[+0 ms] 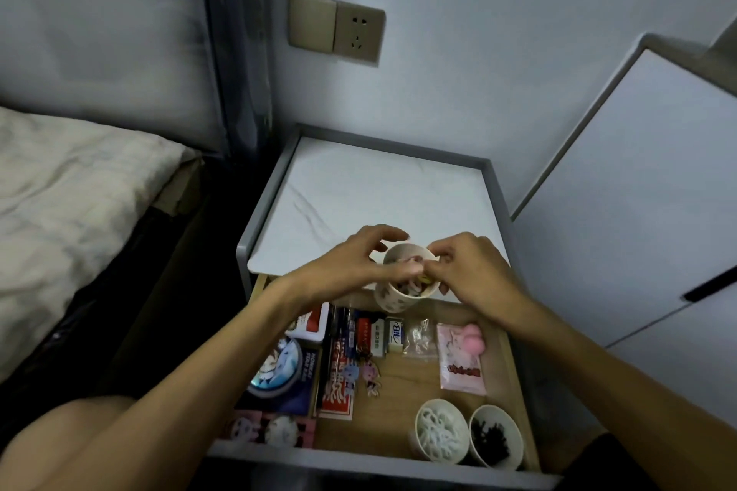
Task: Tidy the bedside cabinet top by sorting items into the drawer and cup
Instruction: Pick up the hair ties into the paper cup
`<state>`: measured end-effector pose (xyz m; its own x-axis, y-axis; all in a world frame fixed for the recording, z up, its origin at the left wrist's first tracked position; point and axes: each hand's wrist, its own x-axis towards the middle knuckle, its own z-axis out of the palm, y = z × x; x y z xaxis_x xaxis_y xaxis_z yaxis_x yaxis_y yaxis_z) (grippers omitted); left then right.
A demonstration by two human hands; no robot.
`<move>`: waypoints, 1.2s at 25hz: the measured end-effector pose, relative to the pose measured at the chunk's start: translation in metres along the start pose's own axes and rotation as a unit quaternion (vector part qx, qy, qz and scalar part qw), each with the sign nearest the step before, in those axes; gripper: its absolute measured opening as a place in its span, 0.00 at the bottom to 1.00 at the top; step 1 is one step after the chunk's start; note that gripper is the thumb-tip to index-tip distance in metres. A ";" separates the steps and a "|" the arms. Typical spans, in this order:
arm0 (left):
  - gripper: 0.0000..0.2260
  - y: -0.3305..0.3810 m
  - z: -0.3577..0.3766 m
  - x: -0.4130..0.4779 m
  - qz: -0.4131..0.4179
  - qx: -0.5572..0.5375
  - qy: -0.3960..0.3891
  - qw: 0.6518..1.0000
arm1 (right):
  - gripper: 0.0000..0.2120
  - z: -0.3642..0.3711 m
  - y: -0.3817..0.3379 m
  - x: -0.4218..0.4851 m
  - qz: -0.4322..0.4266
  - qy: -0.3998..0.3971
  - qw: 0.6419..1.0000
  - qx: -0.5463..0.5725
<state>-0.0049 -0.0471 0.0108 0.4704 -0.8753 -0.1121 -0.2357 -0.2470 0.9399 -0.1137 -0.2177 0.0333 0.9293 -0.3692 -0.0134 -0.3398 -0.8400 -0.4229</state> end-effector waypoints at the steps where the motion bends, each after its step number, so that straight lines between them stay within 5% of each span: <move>1: 0.30 0.004 0.001 0.002 -0.011 0.064 0.020 0.998 | 0.09 0.004 0.005 -0.007 0.001 0.004 1.000 -0.011; 4: 0.24 0.007 0.019 0.003 -0.035 0.291 0.069 0.954 | 0.09 0.024 0.009 -0.028 0.007 -0.013 1.000 -0.021; 8: 0.14 -0.017 0.059 -0.020 -0.051 0.414 0.035 0.908 | 0.10 0.066 0.012 -0.067 -0.001 -0.037 0.998 -0.042; 12: 0.08 -0.052 0.085 -0.042 -0.067 0.415 -0.004 0.907 | 0.09 0.097 0.021 -0.100 -0.020 -0.113 0.993 0.032; 16: 0.08 -0.073 0.101 -0.053 -0.076 0.381 -0.004 0.922 | 0.07 0.095 0.040 -0.117 0.005 -0.107 0.985 0.135; 25: 0.11 -0.093 0.117 -0.049 -0.069 0.383 -0.046 0.920 | 0.05 0.103 0.070 -0.133 0.001 -0.185 0.967 0.174; 30: 0.13 -0.097 0.110 -0.049 -0.088 0.373 -0.045 0.923 | 0.24 0.100 0.072 -0.136 -0.054 -0.267 0.951 0.148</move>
<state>-0.0985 -0.0262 -0.1103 0.4921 -0.8173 -0.2999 -0.6982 -0.5763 0.4249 -0.2501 -0.1880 -0.0857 0.9244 0.0333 -0.3799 -0.2564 -0.6832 -0.6837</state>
